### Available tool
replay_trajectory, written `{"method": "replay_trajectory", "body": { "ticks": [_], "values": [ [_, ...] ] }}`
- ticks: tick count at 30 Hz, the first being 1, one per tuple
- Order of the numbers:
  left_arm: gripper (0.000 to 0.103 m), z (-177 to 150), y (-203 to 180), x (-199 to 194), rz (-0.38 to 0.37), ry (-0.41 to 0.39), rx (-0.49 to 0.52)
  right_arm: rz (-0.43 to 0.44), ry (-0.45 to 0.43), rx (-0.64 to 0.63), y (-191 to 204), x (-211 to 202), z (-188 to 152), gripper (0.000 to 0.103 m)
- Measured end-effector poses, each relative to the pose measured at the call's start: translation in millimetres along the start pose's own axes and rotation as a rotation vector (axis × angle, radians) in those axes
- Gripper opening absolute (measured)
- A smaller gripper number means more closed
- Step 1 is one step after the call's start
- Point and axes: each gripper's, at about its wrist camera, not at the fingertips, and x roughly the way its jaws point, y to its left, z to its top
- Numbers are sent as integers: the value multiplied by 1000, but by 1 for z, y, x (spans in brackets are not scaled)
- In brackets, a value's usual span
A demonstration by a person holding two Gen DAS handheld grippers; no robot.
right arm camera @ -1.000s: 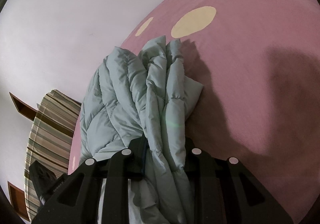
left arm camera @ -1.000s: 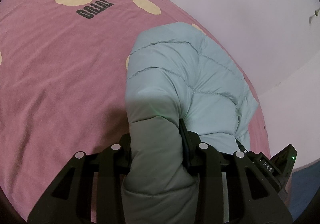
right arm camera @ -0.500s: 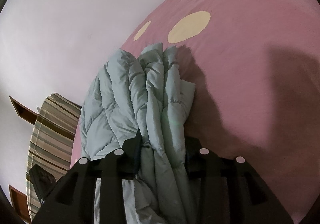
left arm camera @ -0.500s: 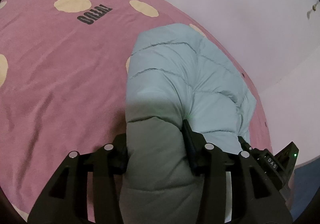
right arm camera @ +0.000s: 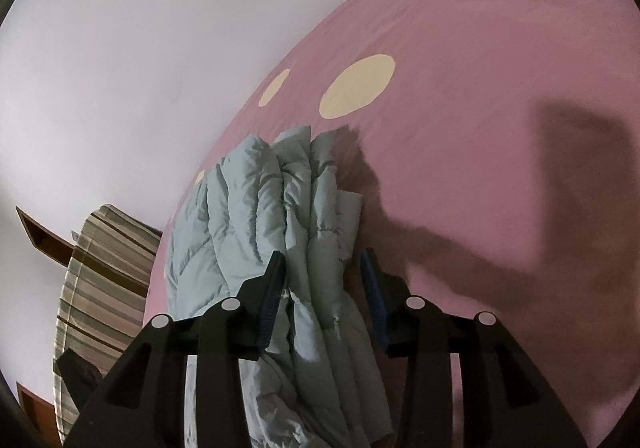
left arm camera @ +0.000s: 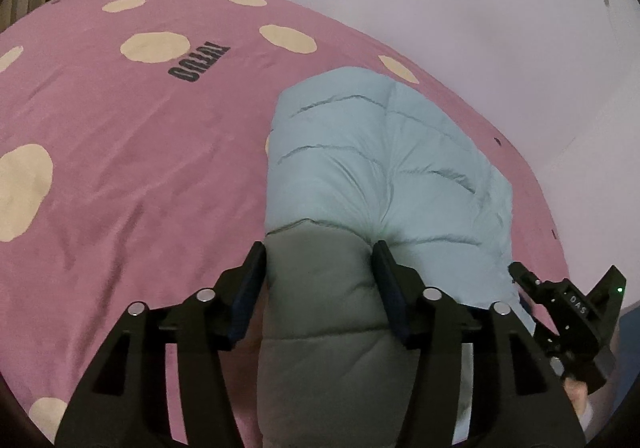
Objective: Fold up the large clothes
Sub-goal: 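Open both tools and release the folded jacket bundle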
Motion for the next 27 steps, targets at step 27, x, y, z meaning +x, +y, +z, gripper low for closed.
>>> {"method": "replay_trajectory", "body": {
  "ticks": [27],
  "values": [
    [80, -21, -4, -52, -36, -7, -23, -158, -6, -113, 18, -78, -53, 40]
  ]
}}
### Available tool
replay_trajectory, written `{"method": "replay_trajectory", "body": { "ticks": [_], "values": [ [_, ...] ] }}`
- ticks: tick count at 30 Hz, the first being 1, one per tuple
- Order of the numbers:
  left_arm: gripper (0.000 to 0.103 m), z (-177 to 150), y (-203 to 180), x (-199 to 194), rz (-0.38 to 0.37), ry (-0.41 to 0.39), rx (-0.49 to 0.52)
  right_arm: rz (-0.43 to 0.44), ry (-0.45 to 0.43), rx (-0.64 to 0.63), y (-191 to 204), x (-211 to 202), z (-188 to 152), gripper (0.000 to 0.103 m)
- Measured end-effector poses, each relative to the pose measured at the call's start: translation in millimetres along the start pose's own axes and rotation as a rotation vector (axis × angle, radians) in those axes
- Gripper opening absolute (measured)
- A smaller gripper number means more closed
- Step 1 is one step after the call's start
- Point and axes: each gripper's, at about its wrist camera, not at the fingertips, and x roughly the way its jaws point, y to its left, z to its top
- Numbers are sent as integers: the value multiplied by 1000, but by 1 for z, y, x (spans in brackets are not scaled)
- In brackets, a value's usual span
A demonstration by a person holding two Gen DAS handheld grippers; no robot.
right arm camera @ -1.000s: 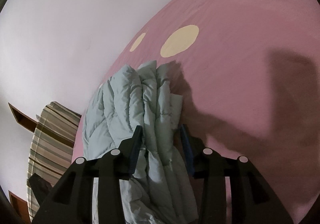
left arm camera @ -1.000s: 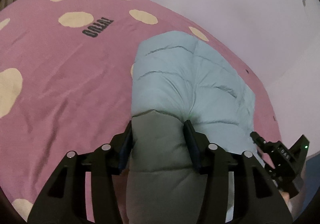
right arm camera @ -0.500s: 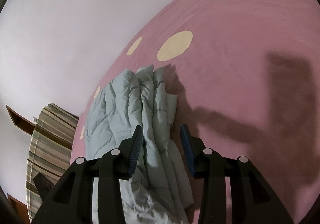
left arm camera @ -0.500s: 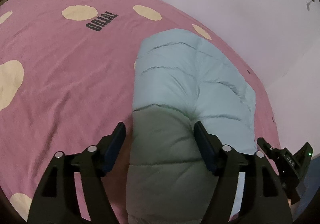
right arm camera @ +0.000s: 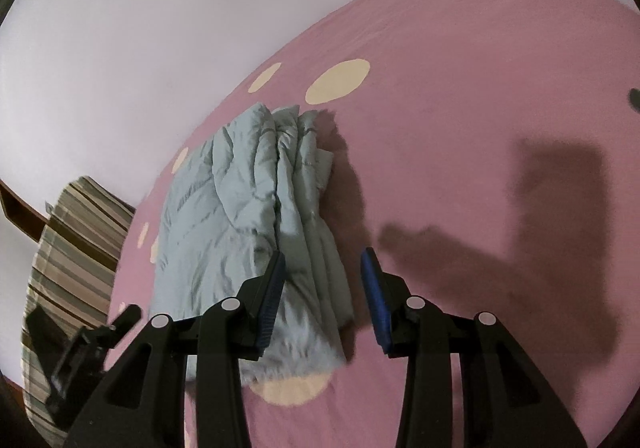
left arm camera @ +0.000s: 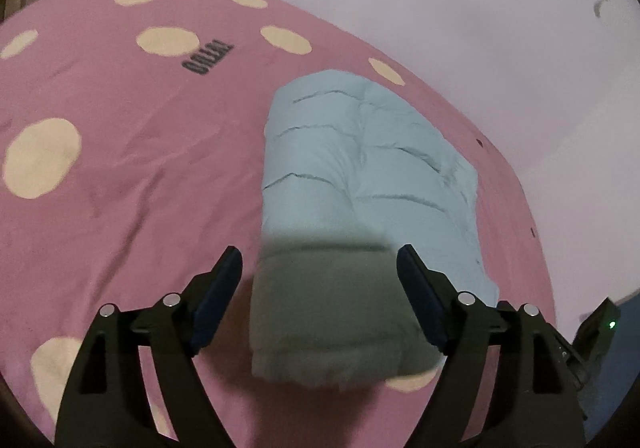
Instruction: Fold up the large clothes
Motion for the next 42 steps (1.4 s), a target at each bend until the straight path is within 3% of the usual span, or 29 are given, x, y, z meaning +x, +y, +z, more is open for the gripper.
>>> {"method": "replay_trajectory", "body": {
  "ticks": [1, 2, 4, 7, 14, 19, 24, 42],
  "values": [
    [80, -4, -2, -7, 15, -11, 14, -13, -4, -15, 2, -6, -3, 42],
    [80, -7, -3, -12, 24, -20, 23, -28, -15, -28, 4, -12, -5, 53],
    [81, -16, -7, -27, 51, -44, 47, -56, -48, -56, 7, -25, -10, 65],
    [90, -26, -10, -46, 90, -75, 73, -86, -63, -105, 16, -38, -15, 66],
    [93, -40, -28, -96, 200, -189, 178, -178, -150, -243, 46, -75, -26, 76],
    [96, -44, -42, -124, 276, -257, 242, -219, -224, -349, 72, -96, -34, 79],
    [96, -50, -48, -139, 301, -272, 261, -239, -291, -423, 90, -115, -43, 80],
    [96, -56, -63, -154, 259, -293, 275, -234, -331, -483, 113, -128, -57, 80]
  ]
}}
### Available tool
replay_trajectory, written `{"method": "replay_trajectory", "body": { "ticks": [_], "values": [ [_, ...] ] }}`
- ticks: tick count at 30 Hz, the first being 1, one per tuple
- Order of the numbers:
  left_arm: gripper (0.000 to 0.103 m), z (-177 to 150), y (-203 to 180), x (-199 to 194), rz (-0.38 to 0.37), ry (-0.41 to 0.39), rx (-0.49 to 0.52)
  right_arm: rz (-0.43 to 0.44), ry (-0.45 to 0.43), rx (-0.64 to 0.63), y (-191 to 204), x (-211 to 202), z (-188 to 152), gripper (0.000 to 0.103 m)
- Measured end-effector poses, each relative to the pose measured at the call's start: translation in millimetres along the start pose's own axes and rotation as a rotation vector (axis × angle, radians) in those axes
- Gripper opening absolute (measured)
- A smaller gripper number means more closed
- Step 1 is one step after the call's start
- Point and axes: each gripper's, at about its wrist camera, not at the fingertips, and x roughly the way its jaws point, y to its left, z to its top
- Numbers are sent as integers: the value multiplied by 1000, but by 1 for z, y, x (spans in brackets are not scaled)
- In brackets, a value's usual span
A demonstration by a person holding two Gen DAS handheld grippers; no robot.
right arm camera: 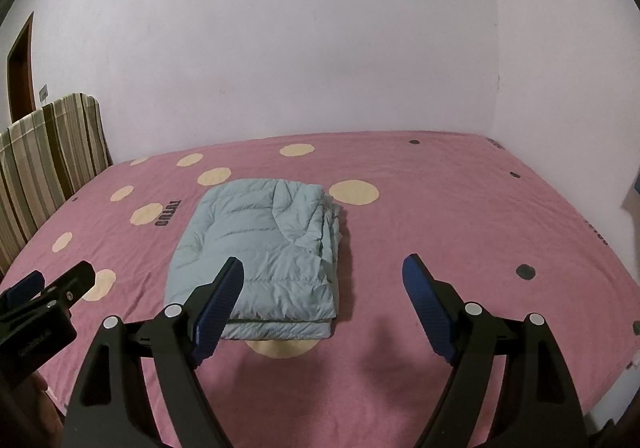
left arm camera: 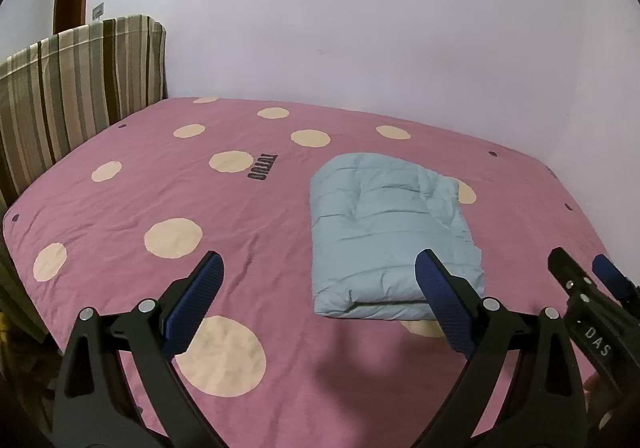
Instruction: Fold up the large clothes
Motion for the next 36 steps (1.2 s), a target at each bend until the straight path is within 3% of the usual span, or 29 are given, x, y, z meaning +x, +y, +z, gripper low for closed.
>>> {"method": "replay_trajectory", "body": {
  "ticks": [36],
  "values": [
    [97, 1, -8, -1, -24, 1, 11, 2, 2, 13, 2, 0, -2, 81]
  ]
}}
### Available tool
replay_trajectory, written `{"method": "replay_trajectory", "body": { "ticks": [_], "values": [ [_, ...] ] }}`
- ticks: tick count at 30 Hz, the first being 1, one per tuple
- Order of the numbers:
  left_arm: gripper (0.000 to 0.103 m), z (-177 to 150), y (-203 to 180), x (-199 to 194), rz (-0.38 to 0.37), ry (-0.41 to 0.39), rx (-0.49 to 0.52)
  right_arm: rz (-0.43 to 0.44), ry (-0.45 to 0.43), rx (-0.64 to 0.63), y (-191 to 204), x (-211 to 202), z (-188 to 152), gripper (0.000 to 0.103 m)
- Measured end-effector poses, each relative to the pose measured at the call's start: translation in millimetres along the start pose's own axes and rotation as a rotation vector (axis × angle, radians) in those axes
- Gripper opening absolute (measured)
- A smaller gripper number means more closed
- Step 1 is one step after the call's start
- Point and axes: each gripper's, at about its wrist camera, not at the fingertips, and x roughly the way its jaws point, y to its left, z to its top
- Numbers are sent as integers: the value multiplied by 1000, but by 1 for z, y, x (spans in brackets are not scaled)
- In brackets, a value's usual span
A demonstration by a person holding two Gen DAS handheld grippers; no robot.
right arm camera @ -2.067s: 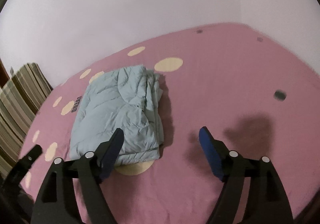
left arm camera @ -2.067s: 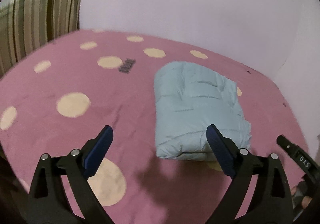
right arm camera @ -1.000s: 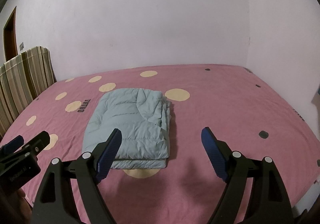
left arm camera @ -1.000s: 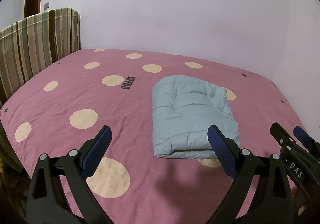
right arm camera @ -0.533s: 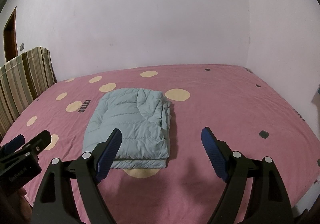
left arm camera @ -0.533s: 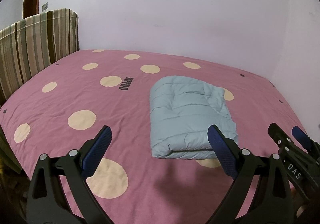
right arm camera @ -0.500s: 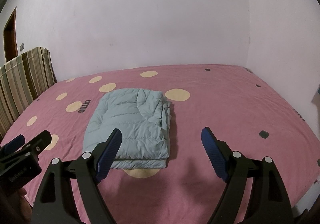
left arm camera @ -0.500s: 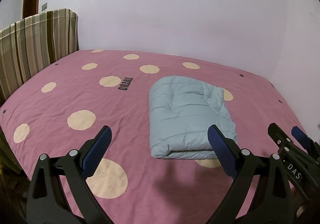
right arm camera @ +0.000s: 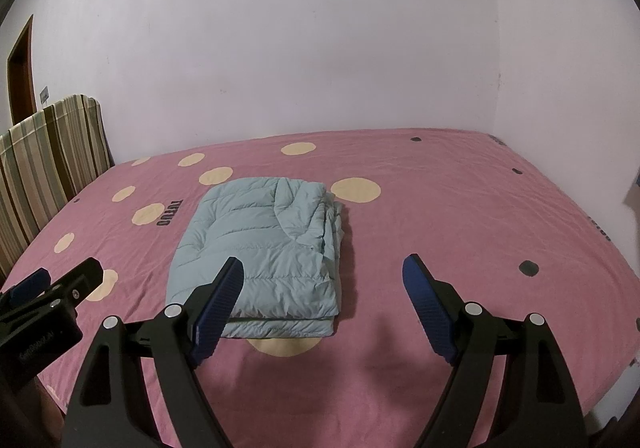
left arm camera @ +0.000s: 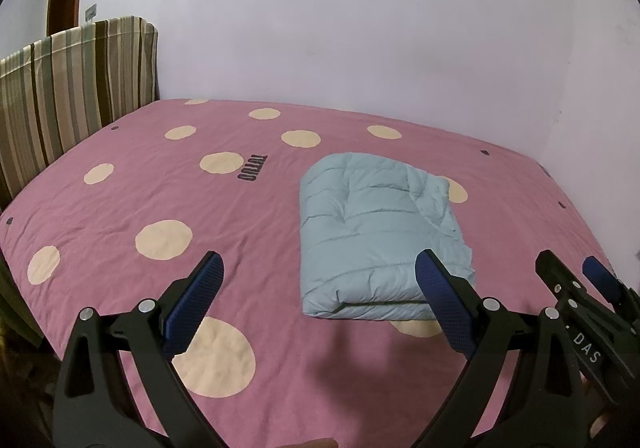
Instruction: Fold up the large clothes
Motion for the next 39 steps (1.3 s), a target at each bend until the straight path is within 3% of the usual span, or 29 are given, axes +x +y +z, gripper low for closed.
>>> {"method": "replay_trajectory", "body": {
  "ticks": [32, 34, 39],
  "values": [
    [97, -3, -2, -2, -21, -10, 23, 5, 7, -6, -3, 3, -2, 81],
    [101, -4, -2, -1, -20, -10, 22, 5, 7, -7, -3, 3, -2, 81],
    [101, -4, -2, 3, -16, -9, 21, 6, 11, -7, -4, 6, -3, 81]
  ]
}}
